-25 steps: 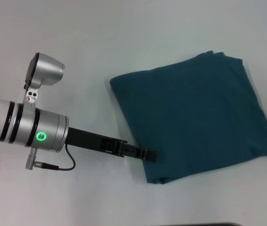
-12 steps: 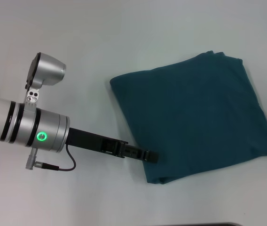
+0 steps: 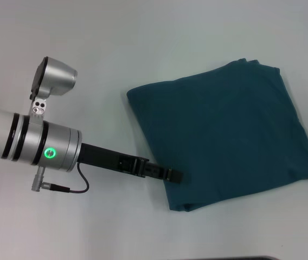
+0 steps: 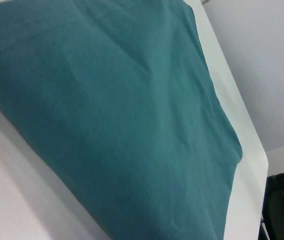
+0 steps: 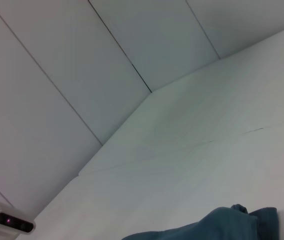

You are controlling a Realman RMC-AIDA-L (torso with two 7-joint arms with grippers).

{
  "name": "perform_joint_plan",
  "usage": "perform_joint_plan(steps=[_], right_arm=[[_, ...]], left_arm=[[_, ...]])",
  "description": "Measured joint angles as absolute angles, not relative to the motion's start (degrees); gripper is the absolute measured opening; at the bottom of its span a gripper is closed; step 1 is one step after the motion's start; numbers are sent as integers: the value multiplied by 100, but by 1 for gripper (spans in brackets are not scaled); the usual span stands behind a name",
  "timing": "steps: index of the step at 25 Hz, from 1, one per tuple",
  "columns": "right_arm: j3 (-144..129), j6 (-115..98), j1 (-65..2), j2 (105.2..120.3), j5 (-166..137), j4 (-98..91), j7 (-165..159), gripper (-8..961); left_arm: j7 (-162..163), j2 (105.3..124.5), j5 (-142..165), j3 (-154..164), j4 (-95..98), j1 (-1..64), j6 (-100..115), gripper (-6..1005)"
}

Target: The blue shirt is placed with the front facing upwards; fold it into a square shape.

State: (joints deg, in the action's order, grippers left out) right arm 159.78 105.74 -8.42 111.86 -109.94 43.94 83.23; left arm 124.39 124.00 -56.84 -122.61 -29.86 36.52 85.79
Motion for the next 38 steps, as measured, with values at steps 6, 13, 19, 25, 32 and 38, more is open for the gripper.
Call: perform_joint_plan(steps=[6,13,19,25,32,38], right_arm=[[15978,10628,-846,11173,-10983,4394,8301,878],[15978,10643,-851,11179,-10973,4395,8296,878],[15978,10644,-853,11179,-10967,4394,8296,878],[15978,10653,-853,11190,-10967,4395,8297,878],[16011,10654,-853,11206,-10967,4395,8303,877],[16032,10649,-889,11213,-10975,4395,8305,875]], left_arm=[[12500,12400,-5655,-12190,-2933,3791,8521,634],[12519,12409,-5635,-12121,-2918,3818,8408,404],[12408,12426,-5665,-12007,-2975,3816,8294,132],[12401,12411,-5689,-11978,-3034,3834,8326,115],[12433,12374,-5686,-12027,-3283,3759,8440,113],[12436,12273,-5674,-12042,-3288,3755,8373,112]])
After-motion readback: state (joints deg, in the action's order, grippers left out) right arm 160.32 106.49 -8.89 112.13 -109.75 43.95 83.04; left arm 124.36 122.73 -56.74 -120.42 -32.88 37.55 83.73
